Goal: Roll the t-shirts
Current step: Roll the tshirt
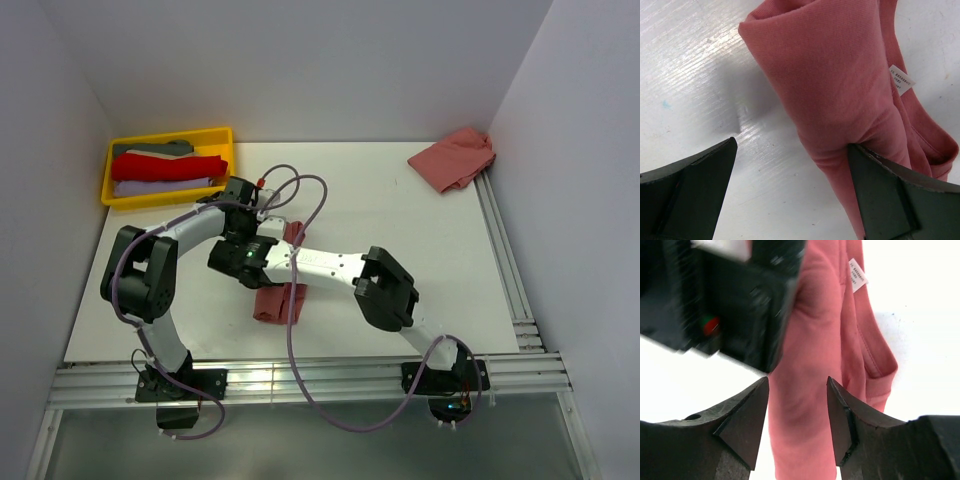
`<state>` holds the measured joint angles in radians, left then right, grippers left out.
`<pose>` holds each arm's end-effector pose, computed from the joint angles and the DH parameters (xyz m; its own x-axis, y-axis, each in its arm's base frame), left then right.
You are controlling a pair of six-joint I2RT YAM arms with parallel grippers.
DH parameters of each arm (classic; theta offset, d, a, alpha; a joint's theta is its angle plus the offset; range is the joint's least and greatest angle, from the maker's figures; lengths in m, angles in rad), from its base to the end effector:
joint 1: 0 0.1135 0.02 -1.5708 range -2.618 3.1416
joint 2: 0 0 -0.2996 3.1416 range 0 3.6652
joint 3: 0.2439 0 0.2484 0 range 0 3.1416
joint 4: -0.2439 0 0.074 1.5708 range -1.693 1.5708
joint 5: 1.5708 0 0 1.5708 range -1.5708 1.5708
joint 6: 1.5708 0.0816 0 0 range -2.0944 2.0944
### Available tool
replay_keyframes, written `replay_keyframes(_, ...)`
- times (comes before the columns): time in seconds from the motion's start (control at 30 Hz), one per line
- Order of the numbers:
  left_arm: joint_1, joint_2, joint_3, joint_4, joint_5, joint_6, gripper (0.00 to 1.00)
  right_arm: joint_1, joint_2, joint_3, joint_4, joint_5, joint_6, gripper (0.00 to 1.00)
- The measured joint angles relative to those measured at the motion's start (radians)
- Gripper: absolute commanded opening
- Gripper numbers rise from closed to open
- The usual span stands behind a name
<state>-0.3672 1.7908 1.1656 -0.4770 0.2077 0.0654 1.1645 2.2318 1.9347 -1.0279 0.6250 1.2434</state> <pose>0.3537 -0.1541 0.1762 -0.8023 0.3771 -0.4627 0.4917 0.8570 -0.1541 0.2360 0.4276 0.2008 -0.7754 0.1408 -0.6156 0.1415 0.9888 0.0479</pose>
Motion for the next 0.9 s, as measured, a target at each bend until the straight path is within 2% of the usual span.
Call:
replay_keyframes(0.63, 0.000, 0.006, 0.006, -0.003, 0.004, 0.001, 0.99, 0.037, 0.119, 0.102, -0.061, 0.045, -0.027, 0.61)
replay_keyframes(0.87, 0.000, 0.011, 0.021, -0.021, 0.011, 0.006, 0.99, 0.037, 0.121, 0.077, -0.063, 0.046, -0.011, 0.49)
replay_keyframes(0.9, 0.000, 0.012, 0.026, -0.027, 0.013, 0.009, 0.99, 0.037, 0.113, 0.055, -0.048, 0.047, -0.011, 0.43)
